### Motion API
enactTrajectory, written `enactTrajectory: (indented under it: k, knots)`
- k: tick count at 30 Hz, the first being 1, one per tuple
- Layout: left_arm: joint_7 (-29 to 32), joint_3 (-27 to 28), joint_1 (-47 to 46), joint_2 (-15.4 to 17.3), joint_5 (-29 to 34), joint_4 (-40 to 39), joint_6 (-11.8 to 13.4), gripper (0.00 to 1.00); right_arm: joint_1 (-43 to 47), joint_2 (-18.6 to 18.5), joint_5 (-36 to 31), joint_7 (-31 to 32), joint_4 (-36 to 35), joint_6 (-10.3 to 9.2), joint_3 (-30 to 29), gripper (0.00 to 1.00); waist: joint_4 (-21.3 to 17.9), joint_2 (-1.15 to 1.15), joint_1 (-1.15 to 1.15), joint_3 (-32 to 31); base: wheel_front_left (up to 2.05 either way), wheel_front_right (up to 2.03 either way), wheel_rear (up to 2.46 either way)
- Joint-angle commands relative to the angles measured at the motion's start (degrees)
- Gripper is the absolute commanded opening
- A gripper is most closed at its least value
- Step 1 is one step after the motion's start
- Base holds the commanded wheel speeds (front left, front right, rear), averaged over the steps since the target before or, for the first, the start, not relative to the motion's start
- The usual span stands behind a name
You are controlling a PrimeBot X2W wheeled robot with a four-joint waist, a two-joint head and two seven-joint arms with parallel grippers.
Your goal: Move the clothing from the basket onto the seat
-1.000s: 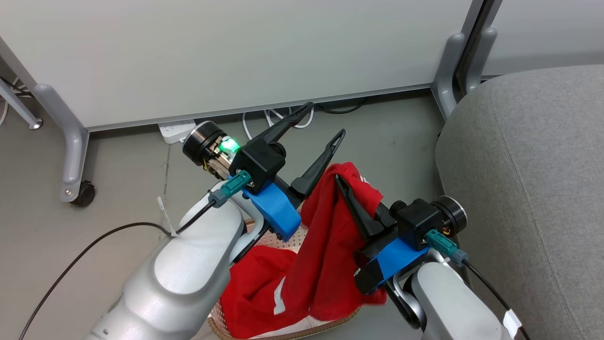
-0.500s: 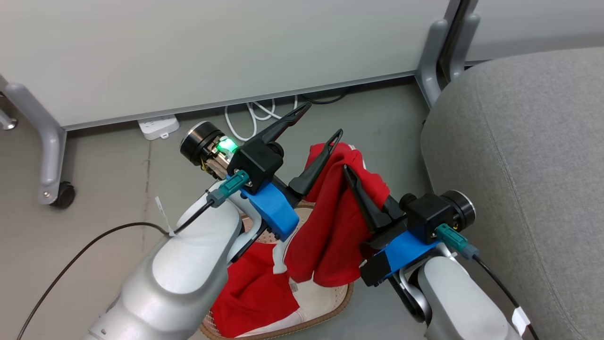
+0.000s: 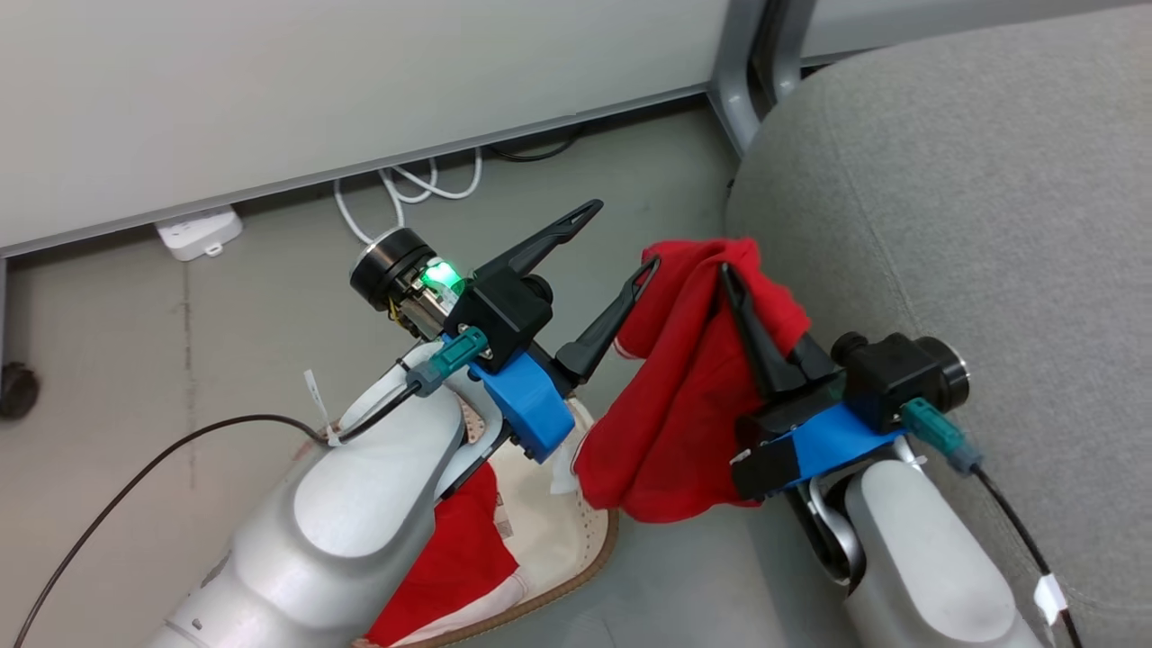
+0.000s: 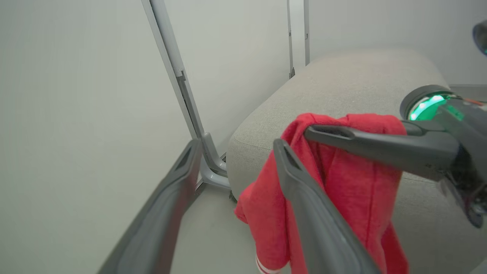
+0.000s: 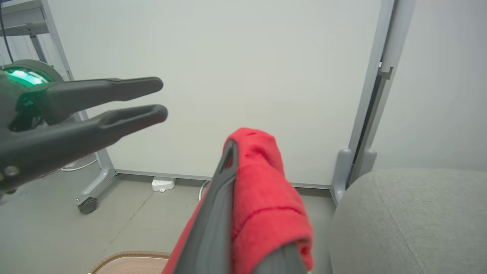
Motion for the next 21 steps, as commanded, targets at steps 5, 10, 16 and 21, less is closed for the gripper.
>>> enactTrajectory:
  k: [5,10,16,21]
  knots:
    - [-0.2,-1.73,-1.01,0.24,-0.28,0.01,0.03,1.0,0.19,0.06,-0.39,-0.01,-1.8,-0.02,-3.58,0.0,-3.56,0.0,0.0,1.88,0.0,0.0,0.0]
    - [-0.2,-3.89,-1.53,0.31,-0.71,0.14,0.03,1.0,1.08,0.1,-0.55,-0.01,-3.07,-0.02,-7.05,0.0,-6.48,0.0,0.0,2.81,0.0,0.0,0.0]
    - [-0.19,-5.92,-1.6,-0.08,-1.36,0.15,0.03,1.0,2.58,0.14,-0.46,-0.01,-4.54,-0.02,-11.15,0.0,-9.97,0.0,0.0,3.76,0.0,0.0,0.0]
    - [-0.19,-7.23,-1.67,-0.08,-1.83,0.21,0.03,1.0,4.05,0.16,-0.24,-0.01,-5.61,-0.02,-14.19,0.0,-12.87,0.0,0.0,4.22,0.0,0.0,0.0]
